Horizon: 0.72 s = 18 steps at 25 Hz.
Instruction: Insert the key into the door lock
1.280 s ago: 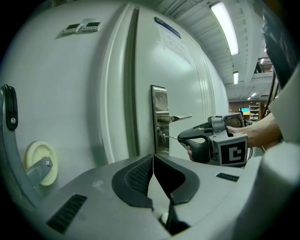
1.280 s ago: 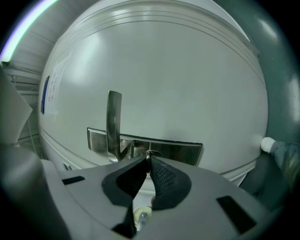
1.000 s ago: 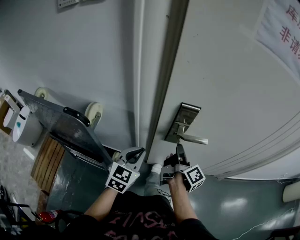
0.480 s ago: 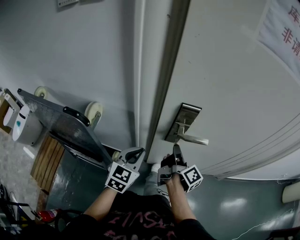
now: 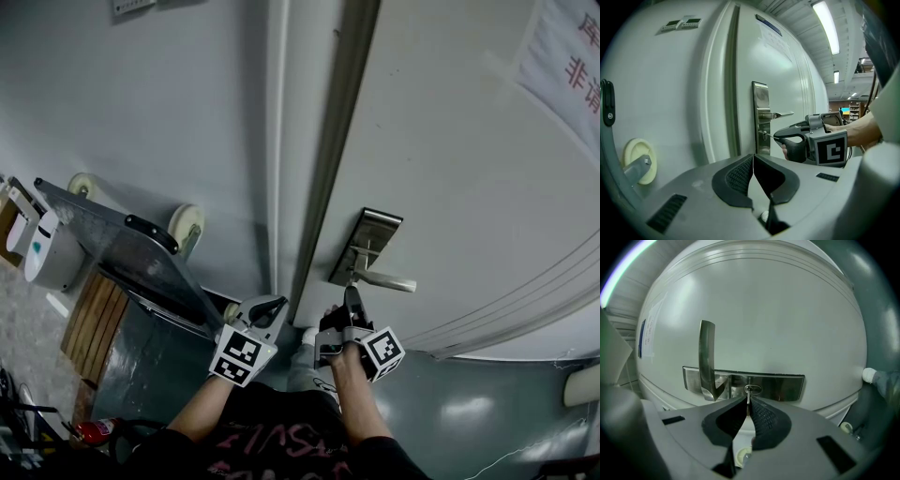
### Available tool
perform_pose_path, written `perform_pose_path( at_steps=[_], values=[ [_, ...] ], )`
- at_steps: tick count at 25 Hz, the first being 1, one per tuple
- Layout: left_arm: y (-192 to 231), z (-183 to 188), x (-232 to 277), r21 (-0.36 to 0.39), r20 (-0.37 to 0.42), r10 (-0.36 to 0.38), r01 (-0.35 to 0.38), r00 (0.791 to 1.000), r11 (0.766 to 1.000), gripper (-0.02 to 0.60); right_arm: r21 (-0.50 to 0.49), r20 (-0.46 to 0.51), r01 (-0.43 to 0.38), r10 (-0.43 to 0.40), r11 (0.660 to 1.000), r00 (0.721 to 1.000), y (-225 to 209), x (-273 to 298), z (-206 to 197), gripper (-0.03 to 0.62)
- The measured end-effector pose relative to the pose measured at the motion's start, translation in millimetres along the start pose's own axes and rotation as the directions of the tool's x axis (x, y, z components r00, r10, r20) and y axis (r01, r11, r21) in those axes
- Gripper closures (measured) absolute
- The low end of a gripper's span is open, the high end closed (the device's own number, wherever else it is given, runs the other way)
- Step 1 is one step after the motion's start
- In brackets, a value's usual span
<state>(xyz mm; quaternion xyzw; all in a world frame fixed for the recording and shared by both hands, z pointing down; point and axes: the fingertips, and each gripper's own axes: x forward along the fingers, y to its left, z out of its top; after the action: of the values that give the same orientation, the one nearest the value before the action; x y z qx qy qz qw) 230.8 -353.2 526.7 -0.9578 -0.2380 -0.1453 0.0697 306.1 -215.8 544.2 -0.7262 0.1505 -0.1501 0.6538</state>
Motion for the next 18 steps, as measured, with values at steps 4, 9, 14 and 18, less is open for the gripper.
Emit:
perform_pose_path(
  at_steps=[4, 9, 14, 18],
  values=[
    [1, -1, 2, -0.002, -0.004, 0.0, 0.0, 1.0, 1.0, 0.565, 0.009, -0.005, -0.002, 0.002, 1.0, 1.0, 0, 6, 1, 0.514],
    [2, -3, 6, -0.005, -0.01, -0.003, 0.003, 1.0, 1.0, 0.565, 0.012, -0.009, -0.005, 0.005, 1.0, 1.0, 0, 11, 2, 0.514],
    [4, -3, 9, -0.013, -0.013, 0.001, -0.001, 1.0, 1.0, 0.565, 0.01, -0.024, -0.005, 0.005, 1.0, 1.0, 1, 16, 3, 0.514],
    [7, -4, 12, -0.018, -0.016, 0.006, -0.006, 1.0, 1.0, 0.565, 0.0, -0.03, -0.016, 0.016, 1.0, 0.999, 1, 17, 4, 0.514]
  ],
)
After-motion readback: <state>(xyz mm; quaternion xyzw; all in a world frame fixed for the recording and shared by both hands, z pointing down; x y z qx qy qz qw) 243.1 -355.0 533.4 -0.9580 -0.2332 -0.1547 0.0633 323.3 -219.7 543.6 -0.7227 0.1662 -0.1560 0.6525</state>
